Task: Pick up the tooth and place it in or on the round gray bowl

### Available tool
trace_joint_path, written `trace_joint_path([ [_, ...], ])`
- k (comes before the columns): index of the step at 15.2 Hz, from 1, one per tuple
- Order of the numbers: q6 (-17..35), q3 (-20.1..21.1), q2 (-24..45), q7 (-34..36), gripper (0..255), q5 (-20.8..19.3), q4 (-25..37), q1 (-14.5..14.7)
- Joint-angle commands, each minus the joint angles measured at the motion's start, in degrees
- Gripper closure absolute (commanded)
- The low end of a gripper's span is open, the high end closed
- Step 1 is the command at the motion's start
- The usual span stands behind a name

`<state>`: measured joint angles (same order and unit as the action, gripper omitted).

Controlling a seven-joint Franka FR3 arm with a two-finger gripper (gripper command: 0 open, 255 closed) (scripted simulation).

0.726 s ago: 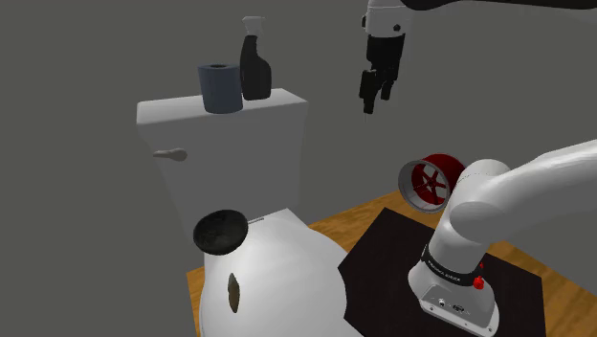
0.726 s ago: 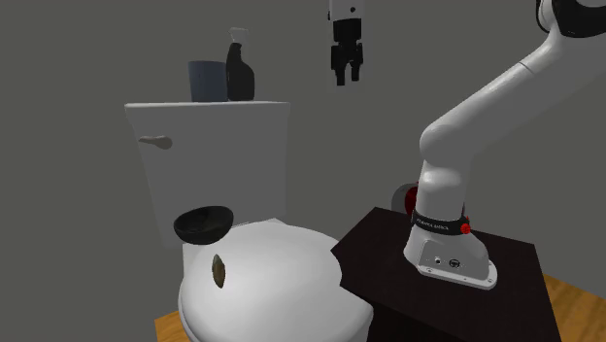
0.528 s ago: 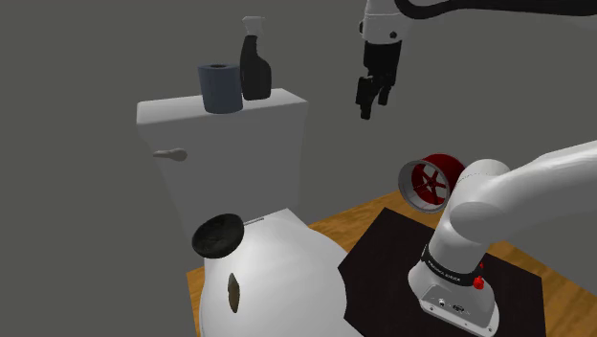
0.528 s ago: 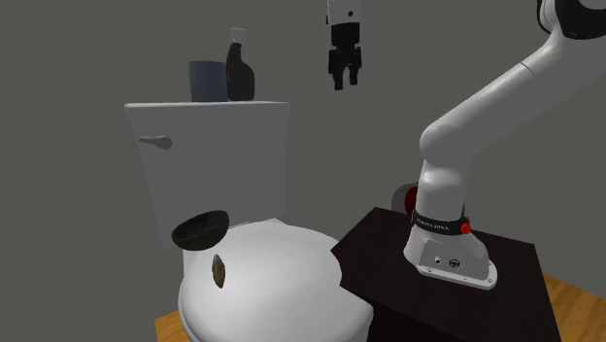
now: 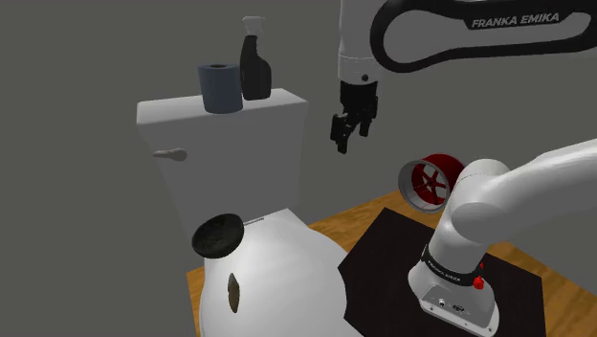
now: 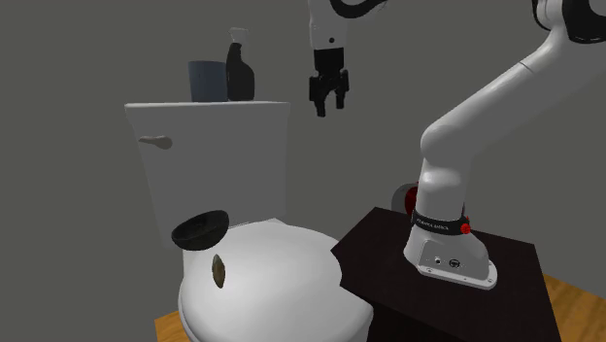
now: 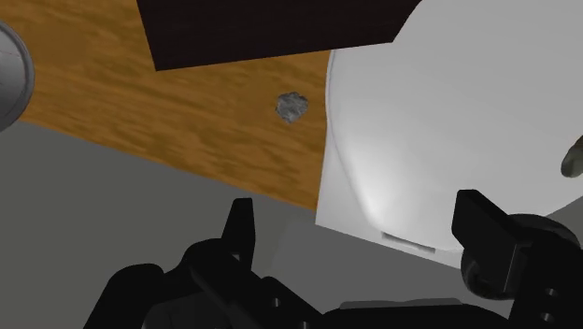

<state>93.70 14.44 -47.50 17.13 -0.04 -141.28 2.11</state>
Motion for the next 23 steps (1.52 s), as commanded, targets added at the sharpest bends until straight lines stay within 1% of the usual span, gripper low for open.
trace_joint_path([
  [1,3.09,2.74,1.22,3.45,0,1.58,-1.68,0.38],
  [5,9.07,8.25,4.82,9.97,0,4.14,-3.77,0.79],
  [9,15.40,14.11,10.21,16.77,0,5.69,-4.43,0.47],
  [12,20.21,18.78,15.38,22.26,0,5.78,-3.95,-0.51],
  [15,24.88,23.81,21.46,28.33,0,4.50,-2.65,-2.36],
  [17,27.79,27.37,26.08,32.92,0,2.55,-1.32,-4.11],
  [19,30.41,31.08,31.26,38.20,0,-0.61,0.39,-6.25],
  [21,32.53,34.81,37.22,44.43,0,-5.40,2.51,-8.63],
  [23,33.76,38.02,44.25,51.89,0,-12.22,5.13,-10.65],
])
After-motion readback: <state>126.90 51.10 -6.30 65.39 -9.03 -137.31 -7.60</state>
